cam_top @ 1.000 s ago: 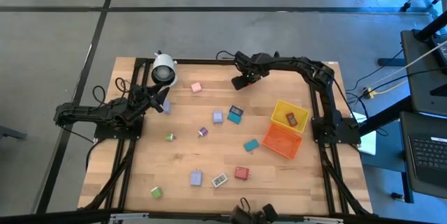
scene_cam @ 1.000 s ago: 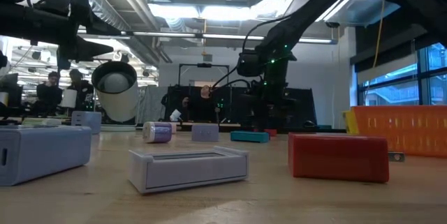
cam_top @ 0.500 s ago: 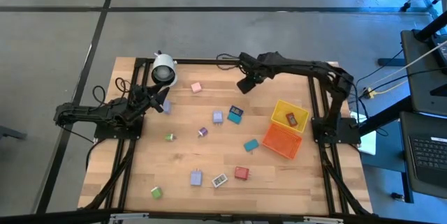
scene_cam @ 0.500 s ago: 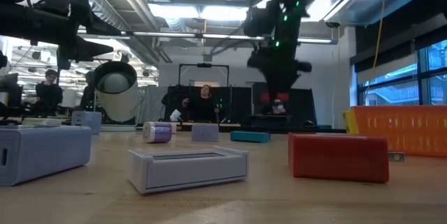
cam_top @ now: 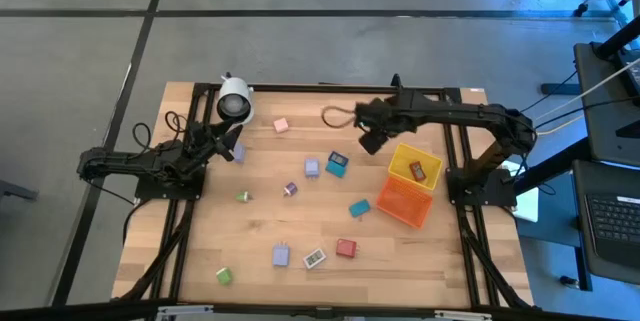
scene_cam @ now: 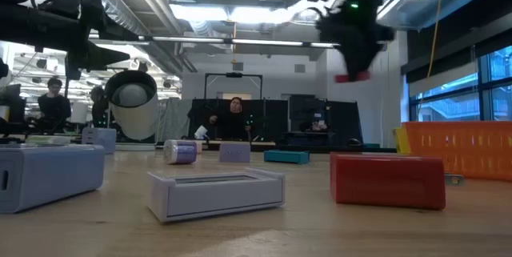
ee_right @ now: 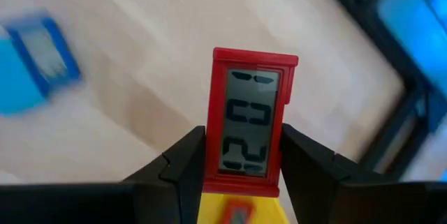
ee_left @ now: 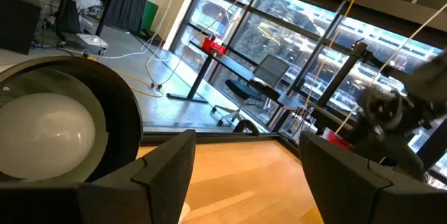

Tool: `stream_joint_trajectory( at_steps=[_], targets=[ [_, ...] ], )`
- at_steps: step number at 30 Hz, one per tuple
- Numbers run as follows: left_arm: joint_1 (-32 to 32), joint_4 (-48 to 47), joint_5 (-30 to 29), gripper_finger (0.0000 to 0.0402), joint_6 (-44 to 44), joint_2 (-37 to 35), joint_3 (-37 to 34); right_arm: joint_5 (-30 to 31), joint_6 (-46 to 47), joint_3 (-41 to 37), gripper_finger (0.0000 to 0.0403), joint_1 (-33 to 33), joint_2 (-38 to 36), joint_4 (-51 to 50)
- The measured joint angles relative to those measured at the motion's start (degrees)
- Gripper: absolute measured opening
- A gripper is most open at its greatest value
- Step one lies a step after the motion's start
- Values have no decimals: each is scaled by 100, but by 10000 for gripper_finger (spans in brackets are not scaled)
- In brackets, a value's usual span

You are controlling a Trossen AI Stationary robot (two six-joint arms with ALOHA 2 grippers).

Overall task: Pick & Place Office items
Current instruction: Put the red digital timer into the yellow basket

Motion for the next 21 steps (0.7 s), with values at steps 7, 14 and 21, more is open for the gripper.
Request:
stream_joint_trajectory(
  at_steps=[7, 14, 21],
  targets=[
    [2, 1, 1, 251, 0, 1, 0, -354, 1471, -1608, 162, 315, -740, -5],
    [0, 2, 0, 251, 0, 1, 1, -822, 2310, -2843, 162, 492, -1223, 862],
    [2, 0, 0, 251, 0, 0, 2, -927, 2465, -3356, 162, 513, -1245, 1279]
  ],
)
